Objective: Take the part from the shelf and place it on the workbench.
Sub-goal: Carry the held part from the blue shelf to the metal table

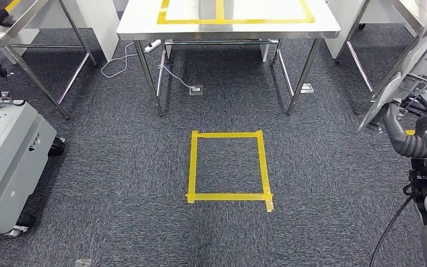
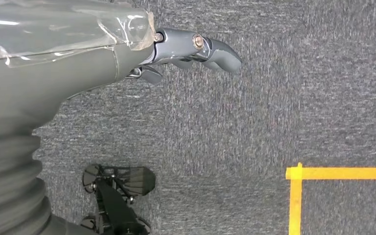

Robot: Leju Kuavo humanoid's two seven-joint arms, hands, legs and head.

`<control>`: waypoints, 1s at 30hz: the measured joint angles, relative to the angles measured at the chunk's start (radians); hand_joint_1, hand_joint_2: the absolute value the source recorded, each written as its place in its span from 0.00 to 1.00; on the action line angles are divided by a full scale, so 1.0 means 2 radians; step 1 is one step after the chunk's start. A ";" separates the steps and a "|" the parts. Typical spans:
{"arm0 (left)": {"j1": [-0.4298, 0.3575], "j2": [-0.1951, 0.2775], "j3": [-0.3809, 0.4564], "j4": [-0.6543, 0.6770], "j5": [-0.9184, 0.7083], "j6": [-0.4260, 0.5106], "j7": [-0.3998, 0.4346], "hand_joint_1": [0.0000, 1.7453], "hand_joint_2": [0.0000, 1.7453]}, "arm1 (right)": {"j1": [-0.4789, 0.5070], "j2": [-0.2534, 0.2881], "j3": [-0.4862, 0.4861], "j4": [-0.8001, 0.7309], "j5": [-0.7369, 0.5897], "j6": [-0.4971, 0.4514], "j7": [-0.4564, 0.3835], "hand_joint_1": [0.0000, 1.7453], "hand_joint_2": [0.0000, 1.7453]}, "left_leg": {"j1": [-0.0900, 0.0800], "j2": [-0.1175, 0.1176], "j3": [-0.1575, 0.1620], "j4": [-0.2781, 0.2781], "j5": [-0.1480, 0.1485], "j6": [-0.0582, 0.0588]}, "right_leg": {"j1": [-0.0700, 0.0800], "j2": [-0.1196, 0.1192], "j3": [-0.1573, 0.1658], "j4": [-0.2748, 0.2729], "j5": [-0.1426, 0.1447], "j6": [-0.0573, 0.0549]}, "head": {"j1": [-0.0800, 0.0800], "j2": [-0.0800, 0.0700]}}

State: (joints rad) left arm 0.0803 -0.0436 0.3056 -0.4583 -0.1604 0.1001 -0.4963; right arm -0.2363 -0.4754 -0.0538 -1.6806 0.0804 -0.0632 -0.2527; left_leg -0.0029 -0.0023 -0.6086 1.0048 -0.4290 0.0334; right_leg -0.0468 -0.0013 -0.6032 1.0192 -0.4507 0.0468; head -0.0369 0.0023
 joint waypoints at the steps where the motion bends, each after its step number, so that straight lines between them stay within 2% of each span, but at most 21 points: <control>1: -0.001 0.000 0.000 0.000 0.000 0.000 0.000 0.00 1.00 | -0.001 0.000 0.000 0.000 -0.001 0.001 0.000 0.95 1.00 | 0.000 0.000 0.004 -0.006 0.003 0.004 | 0.000 0.000 -0.005 0.010 -0.006 -0.001 | 0.001 0.000; 2: -0.003 -0.001 0.000 0.001 0.000 0.001 -0.001 0.00 1.00 | -0.002 0.000 0.000 0.001 -0.001 0.001 0.001 0.95 1.00 | 0.000 0.000 0.008 -0.011 0.006 0.008 | 0.001 0.000 -0.016 0.031 -0.016 -0.003 | 0.002 0.000; 4: -0.005 -0.001 0.000 0.002 0.000 0.001 -0.001 0.00 1.00 | -0.003 0.000 -0.001 0.002 -0.002 0.001 0.001 0.95 1.00 | -0.003 0.000 0.010 -0.013 0.007 0.012 | 0.004 0.000 -0.048 0.097 -0.042 -0.009 | 0.003 0.000; 5: -0.005 -0.002 0.000 0.002 0.000 0.001 -0.001 0.00 1.00 | -0.003 0.000 -0.001 0.002 -0.002 0.001 0.001 0.95 1.00 | -0.004 0.000 0.010 -0.013 0.006 0.012 | 0.004 0.000 -0.063 0.124 -0.049 -0.009 | 0.003 0.000; 6: -0.005 -0.002 0.000 0.002 0.000 0.002 -0.001 0.00 1.00 | -0.002 0.000 -0.002 0.002 -0.002 0.001 0.001 0.95 1.00 | -0.005 0.000 0.010 -0.012 0.005 0.013 | 0.005 0.000 -0.070 0.136 -0.050 -0.007 | 0.003 0.000; 7: -0.005 -0.003 -0.001 0.003 0.000 0.002 -0.001 0.00 1.00 | -0.001 0.000 -0.002 0.002 -0.003 0.001 0.001 0.95 1.00 | -0.006 0.000 0.011 -0.011 0.004 0.013 | 0.005 0.000 -0.067 0.127 -0.042 -0.004 | 0.003 0.000; 9: -0.005 -0.003 -0.001 0.003 -0.001 0.002 -0.001 0.00 1.00 | 0.001 0.000 -0.003 0.002 -0.004 0.001 0.001 0.95 1.00 | -0.006 0.000 0.010 -0.004 -0.001 0.010 | 0.004 -0.005 -0.039 0.065 -0.015 0.004 | 0.004 0.000; 10: -0.005 -0.003 -0.001 0.003 -0.001 0.002 -0.001 0.00 1.00 | 0.001 0.000 -0.005 0.002 -0.004 0.001 0.001 0.95 1.00 | -0.007 0.000 0.009 0.002 -0.005 0.008 | 0.005 -0.009 -0.024 0.035 -0.004 0.005 | 0.004 0.000; 11: -0.005 -0.003 -0.001 0.003 -0.002 0.001 -0.001 0.00 1.00 | 0.003 0.000 -0.007 0.001 -0.005 0.000 0.001 0.95 1.00 | -0.008 0.001 0.007 0.007 -0.008 0.006 | 0.005 -0.010 -0.015 0.017 0.002 0.003 | 0.003 0.000; 14: -0.005 -0.003 -0.002 0.003 -0.003 0.001 -0.002 0.00 1.00 | 0.008 0.000 -0.014 0.000 -0.006 0.000 0.001 0.95 1.00 | -0.010 0.004 0.004 0.014 -0.014 0.002 | 0.006 -0.006 -0.012 0.011 0.003 -0.007 | 0.003 0.000; 16: -0.005 -0.003 -0.002 0.003 -0.003 0.001 -0.002 0.00 1.00 | 0.010 0.000 -0.015 -0.002 -0.007 0.000 0.001 0.95 1.00 | -0.008 0.005 0.000 0.022 -0.021 -0.002 | 0.004 -0.002 -0.011 0.010 0.003 -0.010 | 0.003 0.000; 18: -0.006 -0.003 -0.002 0.004 -0.003 0.001 -0.002 0.00 1.00 | 0.011 0.000 -0.018 -0.003 -0.008 0.000 0.001 0.95 1.00 | -0.004 0.004 -0.018 0.061 -0.044 -0.010 | 0.002 0.001 -0.010 0.009 0.003 -0.013 | 0.001 0.000; 20: -0.006 -0.003 -0.002 0.004 -0.003 0.000 -0.002 0.00 1.00 | 0.013 0.000 -0.021 -0.004 -0.008 0.000 0.001 0.95 1.00 | 0.000 0.003 -0.050 0.127 -0.072 -0.016 | 0.003 0.005 -0.009 0.009 0.003 -0.014 | 0.000 0.000; 21: -0.006 -0.003 -0.002 0.004 -0.003 0.000 -0.002 0.00 1.00 | 0.013 0.000 -0.022 -0.004 -0.008 0.000 0.001 0.95 1.00 | 0.002 0.003 -0.063 0.151 -0.078 -0.017 | 0.003 0.007 -0.009 0.009 0.003 -0.015 | 0.000 0.000; 22: -0.006 -0.003 -0.002 0.004 -0.003 -0.001 -0.002 0.00 1.00 | 0.014 0.000 -0.022 -0.004 -0.008 0.000 0.001 0.95 1.00 | 0.003 0.003 -0.068 0.158 -0.075 -0.016 | 0.004 0.009 -0.009 0.009 0.003 -0.015 | 0.000 0.000; 23: -0.007 -0.004 -0.003 0.004 -0.003 -0.001 -0.002 0.00 1.00 | 0.014 0.000 -0.022 -0.004 -0.008 0.000 0.001 0.95 1.00 | 0.003 0.002 -0.064 0.145 -0.063 -0.015 | 0.004 0.012 -0.009 0.009 0.003 -0.015 | 0.000 0.000; 24: -0.007 -0.004 -0.003 0.004 -0.003 -0.002 -0.002 0.00 1.00 | 0.014 0.000 -0.022 -0.004 -0.008 0.001 0.001 0.95 1.00 | 0.002 0.001 -0.052 0.115 -0.045 -0.011 | 0.005 0.015 -0.008 0.009 0.003 -0.015 | 0.000 0.000; 26: -0.009 -0.002 -0.004 0.004 -0.003 -0.003 -0.001 0.00 1.00 | 0.015 0.000 -0.023 -0.005 -0.006 0.000 0.000 0.95 1.00 | -0.002 -0.002 -0.020 0.046 -0.015 0.001 | 0.006 0.018 -0.007 0.008 0.003 -0.014 | 0.001 0.000; 27: -0.010 -0.001 -0.005 0.004 -0.003 -0.003 0.000 0.00 1.00 | 0.015 0.001 -0.024 -0.005 -0.005 -0.002 0.000 0.95 1.00 | -0.004 -0.003 -0.010 0.025 -0.009 0.006 | 0.005 0.019 -0.007 0.006 0.004 -0.013 | 0.001 0.000; 28: -0.011 -0.001 -0.005 0.004 -0.003 -0.003 0.001 0.00 1.00 | 0.015 0.001 -0.024 -0.006 -0.003 -0.004 0.000 0.95 1.00 | -0.007 -0.002 -0.005 0.015 -0.009 0.009 | 0.004 0.020 -0.007 0.005 0.004 -0.012 | 0.001 0.000; 30: -0.013 0.001 -0.006 0.004 -0.003 -0.005 0.002 0.00 1.00 | 0.018 0.002 -0.025 -0.007 0.001 -0.008 0.000 0.95 1.00 | -0.009 -0.001 0.000 0.006 -0.006 0.012 | 0.004 0.020 -0.005 0.001 0.006 -0.007 | 0.001 0.000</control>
State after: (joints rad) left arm 0.0541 -0.0424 0.2930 -0.4511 -0.1667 0.0903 -0.4926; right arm -0.2012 -0.4716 -0.1047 -1.6941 0.0821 -0.0784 -0.2535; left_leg -0.0211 -0.0049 -0.6082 1.0171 -0.4413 0.0582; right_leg -0.0397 0.0395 -0.6141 1.0213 -0.4386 0.0326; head -0.0348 0.0023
